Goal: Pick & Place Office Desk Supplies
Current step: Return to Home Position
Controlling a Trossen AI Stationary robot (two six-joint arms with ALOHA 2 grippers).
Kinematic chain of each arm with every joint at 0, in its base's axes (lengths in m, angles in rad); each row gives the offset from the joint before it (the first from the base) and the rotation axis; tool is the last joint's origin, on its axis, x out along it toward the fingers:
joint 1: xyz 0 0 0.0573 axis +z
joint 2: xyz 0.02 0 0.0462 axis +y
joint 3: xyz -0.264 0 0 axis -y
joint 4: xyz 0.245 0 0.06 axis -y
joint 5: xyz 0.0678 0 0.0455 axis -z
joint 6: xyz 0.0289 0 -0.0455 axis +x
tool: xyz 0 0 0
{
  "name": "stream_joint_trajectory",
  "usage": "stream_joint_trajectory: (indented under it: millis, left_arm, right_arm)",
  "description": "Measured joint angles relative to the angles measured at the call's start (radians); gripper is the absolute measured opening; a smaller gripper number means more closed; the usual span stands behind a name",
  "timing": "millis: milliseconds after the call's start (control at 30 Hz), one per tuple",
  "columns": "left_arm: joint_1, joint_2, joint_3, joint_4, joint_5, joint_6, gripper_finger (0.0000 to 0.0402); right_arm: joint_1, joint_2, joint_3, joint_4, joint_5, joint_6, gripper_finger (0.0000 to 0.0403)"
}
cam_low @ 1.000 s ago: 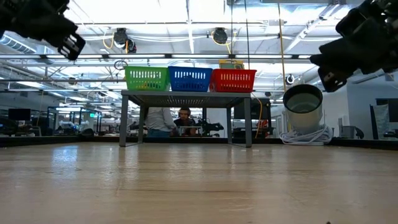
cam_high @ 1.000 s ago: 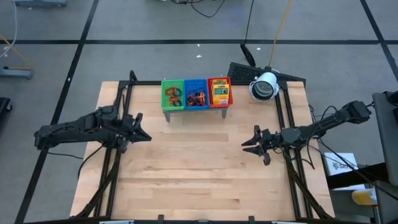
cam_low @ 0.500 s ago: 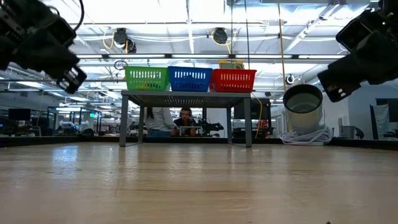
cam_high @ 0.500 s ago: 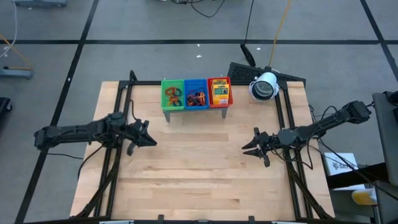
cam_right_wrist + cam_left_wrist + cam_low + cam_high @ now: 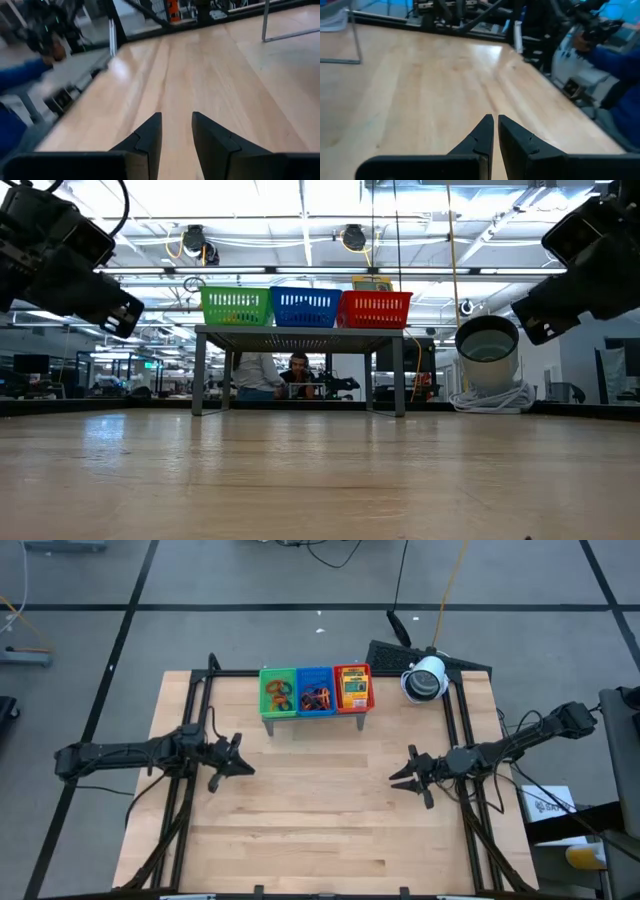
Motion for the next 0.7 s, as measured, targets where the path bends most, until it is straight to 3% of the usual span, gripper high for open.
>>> stream_joint_trajectory:
  millis: [233, 400, 700]
  left_arm:
    - [0.0, 0.029, 0.0, -0.011, -0.112, -0.019, 0.0033]
    - [0.0, 0.047, -0.001, -0.015, -0.191, -0.025, 0.0033]
    - [0.0, 0.052, -0.001, -0.014, -0.196, -0.067, 0.0033]
  right_arm:
    - [0.0, 0.004, -0.003, -0.103, 0.002, -0.016, 0.01]
    - [-0.001, 0.004, -0.059, -0.032, 0.032, 0.002, 0.01]
    - [-0.003, 0.004, -0.06, -0.065, -0.004, 0.014, 0.01]
